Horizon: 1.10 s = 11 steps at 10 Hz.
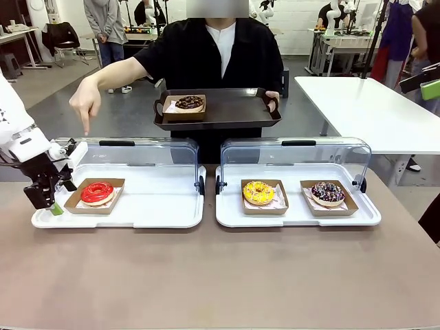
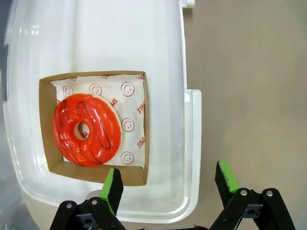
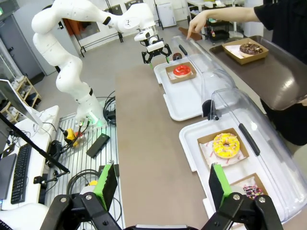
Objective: Provide the desired donut to the person.
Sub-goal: Pick up and lift the Paper togo box containing the Donut pointed at by the person.
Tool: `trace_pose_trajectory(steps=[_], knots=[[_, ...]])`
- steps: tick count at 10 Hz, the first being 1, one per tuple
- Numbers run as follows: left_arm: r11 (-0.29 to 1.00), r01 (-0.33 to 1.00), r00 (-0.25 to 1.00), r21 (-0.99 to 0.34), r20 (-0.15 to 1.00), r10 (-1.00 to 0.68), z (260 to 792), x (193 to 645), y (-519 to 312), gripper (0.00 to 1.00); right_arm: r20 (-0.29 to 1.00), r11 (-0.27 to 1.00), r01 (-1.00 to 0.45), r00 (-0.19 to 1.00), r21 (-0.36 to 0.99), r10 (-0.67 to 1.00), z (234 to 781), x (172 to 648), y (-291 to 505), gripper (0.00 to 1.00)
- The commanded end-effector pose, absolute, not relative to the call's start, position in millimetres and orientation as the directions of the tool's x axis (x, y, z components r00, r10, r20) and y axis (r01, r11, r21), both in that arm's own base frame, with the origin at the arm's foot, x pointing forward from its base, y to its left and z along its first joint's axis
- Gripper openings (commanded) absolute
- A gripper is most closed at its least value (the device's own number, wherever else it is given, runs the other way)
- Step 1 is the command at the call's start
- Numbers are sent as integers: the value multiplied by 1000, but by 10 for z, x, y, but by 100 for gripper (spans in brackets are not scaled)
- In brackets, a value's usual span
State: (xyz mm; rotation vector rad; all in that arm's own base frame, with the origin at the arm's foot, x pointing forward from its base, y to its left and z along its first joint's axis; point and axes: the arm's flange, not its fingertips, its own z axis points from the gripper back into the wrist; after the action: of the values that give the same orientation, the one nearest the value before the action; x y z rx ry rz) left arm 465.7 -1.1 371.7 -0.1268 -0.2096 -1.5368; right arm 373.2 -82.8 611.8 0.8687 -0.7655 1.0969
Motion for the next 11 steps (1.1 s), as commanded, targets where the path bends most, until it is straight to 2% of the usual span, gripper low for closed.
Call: trace_pose_trajectory(steps=[1,4,7,11], knots=[[20,998,11,51,182,-983,3722,4662,-29,100,868,202,-959,270,201,416,6115,3728,-821,100],[23,999,12,50,206,-978,3717,4658,-29,100,868,202,-959,270,201,416,6115,3728,-821,100],[-43,989,-58,139,102,-993,3527,4653,-118,100,868,202,-959,270,201,416,6115,3728,-821,100],[-14,987,-22,161,49,-999,3338,4774,-148,100,868,202,-959,270,201,416,6115,3728,-821,100]])
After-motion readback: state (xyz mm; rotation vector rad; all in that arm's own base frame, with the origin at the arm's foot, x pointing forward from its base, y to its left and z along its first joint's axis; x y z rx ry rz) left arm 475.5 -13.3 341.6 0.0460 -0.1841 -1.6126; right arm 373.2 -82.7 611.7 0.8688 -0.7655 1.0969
